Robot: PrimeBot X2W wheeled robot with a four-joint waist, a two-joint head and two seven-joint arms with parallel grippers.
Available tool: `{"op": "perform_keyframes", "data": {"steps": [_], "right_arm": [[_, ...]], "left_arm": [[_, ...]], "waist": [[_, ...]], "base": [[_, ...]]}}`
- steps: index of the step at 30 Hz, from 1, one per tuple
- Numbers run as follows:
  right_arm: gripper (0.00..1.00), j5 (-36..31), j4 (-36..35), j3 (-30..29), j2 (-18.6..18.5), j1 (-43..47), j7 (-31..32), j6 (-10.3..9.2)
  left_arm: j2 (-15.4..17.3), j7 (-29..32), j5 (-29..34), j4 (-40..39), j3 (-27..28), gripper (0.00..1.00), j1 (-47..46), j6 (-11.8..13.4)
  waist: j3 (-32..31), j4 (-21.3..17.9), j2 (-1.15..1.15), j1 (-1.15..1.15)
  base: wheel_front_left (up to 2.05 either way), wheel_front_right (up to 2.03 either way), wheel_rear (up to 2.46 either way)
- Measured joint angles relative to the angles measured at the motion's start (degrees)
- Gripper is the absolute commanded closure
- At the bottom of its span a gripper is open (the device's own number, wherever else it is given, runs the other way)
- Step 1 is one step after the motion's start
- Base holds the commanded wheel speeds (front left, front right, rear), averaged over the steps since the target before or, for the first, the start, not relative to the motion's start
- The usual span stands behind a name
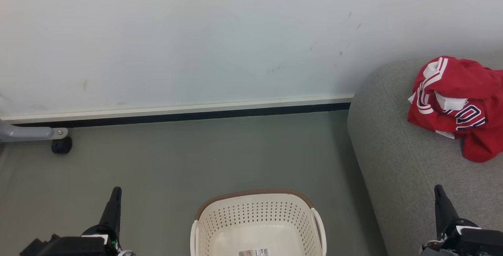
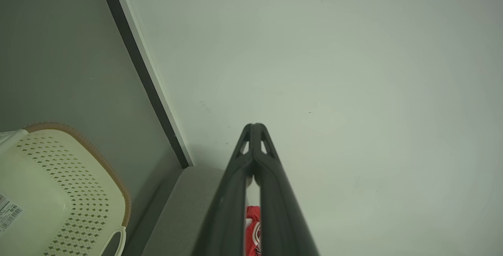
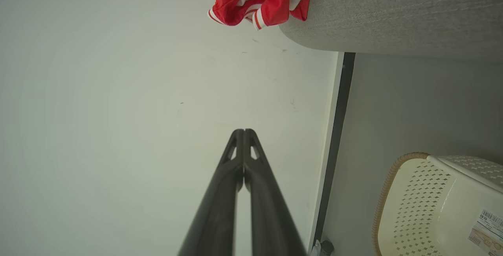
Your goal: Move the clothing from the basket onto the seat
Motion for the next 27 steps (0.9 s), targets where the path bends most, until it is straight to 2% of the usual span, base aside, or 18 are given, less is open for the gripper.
{"op": "perform_keyframes", "data": {"steps": [27], "right_arm": [[1.0, 0.0, 0.0, 0.0, 0.0, 0.0, 0.0, 0.0]], "left_arm": [[0.0, 0.0, 0.0, 0.1, 0.0, 1.0, 0.0, 0.0]], "waist": [[0.0, 0.0, 0.0, 0.0]], "base": [[0.0, 0.0, 0.0]]}}
